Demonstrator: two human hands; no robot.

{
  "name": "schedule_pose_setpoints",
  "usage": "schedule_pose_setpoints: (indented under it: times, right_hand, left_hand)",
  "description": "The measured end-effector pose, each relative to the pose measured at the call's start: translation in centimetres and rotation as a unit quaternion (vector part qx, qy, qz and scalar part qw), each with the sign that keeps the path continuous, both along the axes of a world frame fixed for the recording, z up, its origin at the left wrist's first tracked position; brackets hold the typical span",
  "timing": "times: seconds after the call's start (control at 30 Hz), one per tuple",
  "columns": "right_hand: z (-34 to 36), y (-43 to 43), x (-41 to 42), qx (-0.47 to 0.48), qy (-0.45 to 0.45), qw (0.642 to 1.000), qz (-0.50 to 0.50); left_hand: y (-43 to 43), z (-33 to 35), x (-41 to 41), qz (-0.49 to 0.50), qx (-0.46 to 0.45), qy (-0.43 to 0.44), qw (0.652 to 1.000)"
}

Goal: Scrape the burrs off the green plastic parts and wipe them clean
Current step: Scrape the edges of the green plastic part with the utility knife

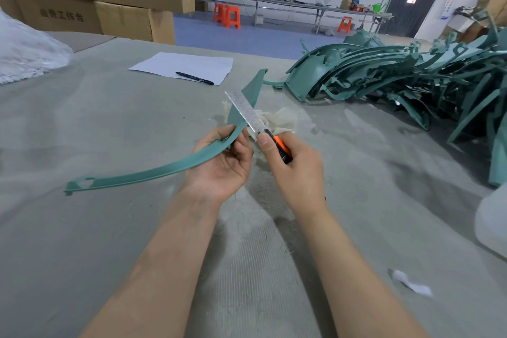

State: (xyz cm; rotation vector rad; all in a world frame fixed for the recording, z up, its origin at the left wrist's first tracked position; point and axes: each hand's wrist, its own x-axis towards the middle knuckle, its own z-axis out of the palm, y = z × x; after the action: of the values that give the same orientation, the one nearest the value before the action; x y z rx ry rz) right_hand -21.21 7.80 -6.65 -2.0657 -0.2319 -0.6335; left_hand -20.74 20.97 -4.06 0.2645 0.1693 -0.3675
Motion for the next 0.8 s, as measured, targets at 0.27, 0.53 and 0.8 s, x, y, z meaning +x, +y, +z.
schedule_pose_setpoints:
  times: [0.27, 0.53, 0.8]
  right_hand:
    - [-0.1, 0.0, 0.1, -0.007, 0.000, 1.000, 0.012]
    - [-0.8, 1.2, -0.2, -0.102, -0.027, 0.993, 0.043]
    - [-0.2, -0.3, 0.6, -0.019, -0.006, 0.999, -0.045]
  left_hand:
    - [0.1, -0.2, 0.0, 0.002, -0.007, -0.003, 1.000]
    - [0.5, -0.3, 0.3, 0.083, 0.010, 0.013, 0.996]
    - [0.5, -0.2, 0.6, 0.030, 0.045, -0.003, 0.999]
